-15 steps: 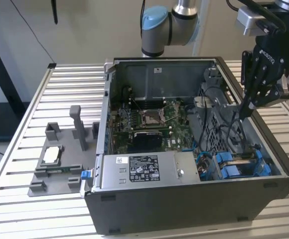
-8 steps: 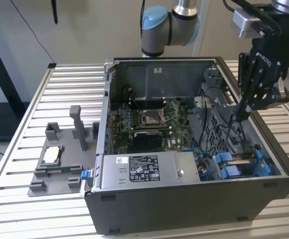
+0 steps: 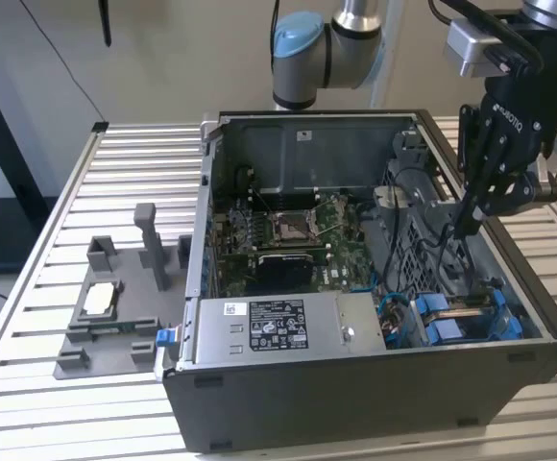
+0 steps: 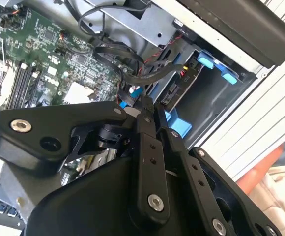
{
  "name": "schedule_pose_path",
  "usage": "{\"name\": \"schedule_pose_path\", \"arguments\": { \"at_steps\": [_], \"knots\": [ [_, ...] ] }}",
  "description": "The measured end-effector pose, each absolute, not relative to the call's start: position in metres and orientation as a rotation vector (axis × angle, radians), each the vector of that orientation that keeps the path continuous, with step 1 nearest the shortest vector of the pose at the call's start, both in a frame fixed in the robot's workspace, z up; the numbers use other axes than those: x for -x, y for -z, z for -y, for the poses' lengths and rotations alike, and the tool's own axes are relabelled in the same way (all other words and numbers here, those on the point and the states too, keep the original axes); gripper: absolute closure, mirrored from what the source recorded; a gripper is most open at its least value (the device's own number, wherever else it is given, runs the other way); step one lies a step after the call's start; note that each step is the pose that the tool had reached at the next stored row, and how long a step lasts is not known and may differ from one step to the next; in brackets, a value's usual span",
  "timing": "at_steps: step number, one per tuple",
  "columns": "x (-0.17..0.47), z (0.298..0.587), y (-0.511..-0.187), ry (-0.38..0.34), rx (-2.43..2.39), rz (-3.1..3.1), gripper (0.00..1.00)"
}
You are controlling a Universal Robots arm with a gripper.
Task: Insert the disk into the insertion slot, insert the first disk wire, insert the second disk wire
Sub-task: 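Insert the second disk wire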
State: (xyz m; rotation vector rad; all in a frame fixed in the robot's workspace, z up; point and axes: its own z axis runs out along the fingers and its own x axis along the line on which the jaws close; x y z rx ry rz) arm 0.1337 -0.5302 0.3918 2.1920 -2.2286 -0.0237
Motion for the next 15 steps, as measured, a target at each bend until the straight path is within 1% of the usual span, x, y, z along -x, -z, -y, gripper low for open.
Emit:
{"name": "schedule_pose_path", "arguments": {
  "at_steps": [15],
  "knots": [
    [-0.1326,0.5331,-0.3891,0.019,-2.181,2.218,0.84]
  ]
}}
